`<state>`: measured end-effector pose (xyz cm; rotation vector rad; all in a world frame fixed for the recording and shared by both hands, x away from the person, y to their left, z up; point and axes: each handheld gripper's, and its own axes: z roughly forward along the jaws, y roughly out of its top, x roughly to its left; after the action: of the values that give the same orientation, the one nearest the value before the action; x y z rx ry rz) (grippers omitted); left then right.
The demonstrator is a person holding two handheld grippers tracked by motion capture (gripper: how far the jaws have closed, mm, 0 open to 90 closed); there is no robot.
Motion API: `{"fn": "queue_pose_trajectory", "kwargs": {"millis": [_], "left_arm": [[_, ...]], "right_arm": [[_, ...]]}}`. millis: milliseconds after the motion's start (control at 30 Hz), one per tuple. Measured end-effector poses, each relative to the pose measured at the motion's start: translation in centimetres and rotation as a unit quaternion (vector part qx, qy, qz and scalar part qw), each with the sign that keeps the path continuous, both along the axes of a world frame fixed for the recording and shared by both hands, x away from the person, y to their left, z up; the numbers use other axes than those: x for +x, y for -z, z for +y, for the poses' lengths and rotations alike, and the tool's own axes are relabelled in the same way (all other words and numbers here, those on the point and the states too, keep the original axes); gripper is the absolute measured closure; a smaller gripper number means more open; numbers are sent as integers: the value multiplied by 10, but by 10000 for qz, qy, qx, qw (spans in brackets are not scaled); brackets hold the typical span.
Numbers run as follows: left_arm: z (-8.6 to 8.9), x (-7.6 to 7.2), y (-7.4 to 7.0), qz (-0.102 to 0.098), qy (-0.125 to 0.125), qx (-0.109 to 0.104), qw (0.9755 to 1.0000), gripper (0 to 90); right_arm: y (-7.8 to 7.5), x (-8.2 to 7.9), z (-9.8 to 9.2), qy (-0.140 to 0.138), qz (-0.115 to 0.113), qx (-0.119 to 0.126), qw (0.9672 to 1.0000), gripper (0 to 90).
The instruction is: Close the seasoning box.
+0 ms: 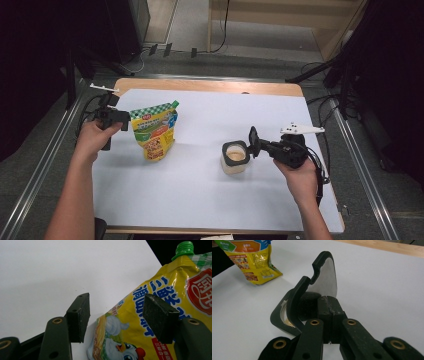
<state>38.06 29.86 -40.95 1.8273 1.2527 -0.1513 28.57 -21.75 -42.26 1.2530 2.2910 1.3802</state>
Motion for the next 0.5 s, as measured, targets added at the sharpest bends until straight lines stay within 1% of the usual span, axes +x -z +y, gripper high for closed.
{"fn": "queue_pose_trajectory", "kwargs": {"millis": [133, 367, 433, 467, 500], "left_arm": [[2, 0, -1, -12, -4, -22, 10000, 398], [1, 0, 0, -12, 3, -19, 10000, 399], [1, 0, -1, -30, 2, -15, 10000, 399], [2, 0, -1, -42, -11, -33, 10000, 399], [2, 0, -2, -58, -25, -70, 10000, 398]], "right_arm": [[0, -1, 4, -69, -23, -2, 10000, 900], [-2, -4, 11, -165, -144, 18, 9998, 900], [-3, -5, 13, -184, -128, 22, 9997, 900], [-3, -5, 13, -197, -156, 24, 9997, 900], [-4, -6, 14, -203, -137, 31, 9997, 900]]}}
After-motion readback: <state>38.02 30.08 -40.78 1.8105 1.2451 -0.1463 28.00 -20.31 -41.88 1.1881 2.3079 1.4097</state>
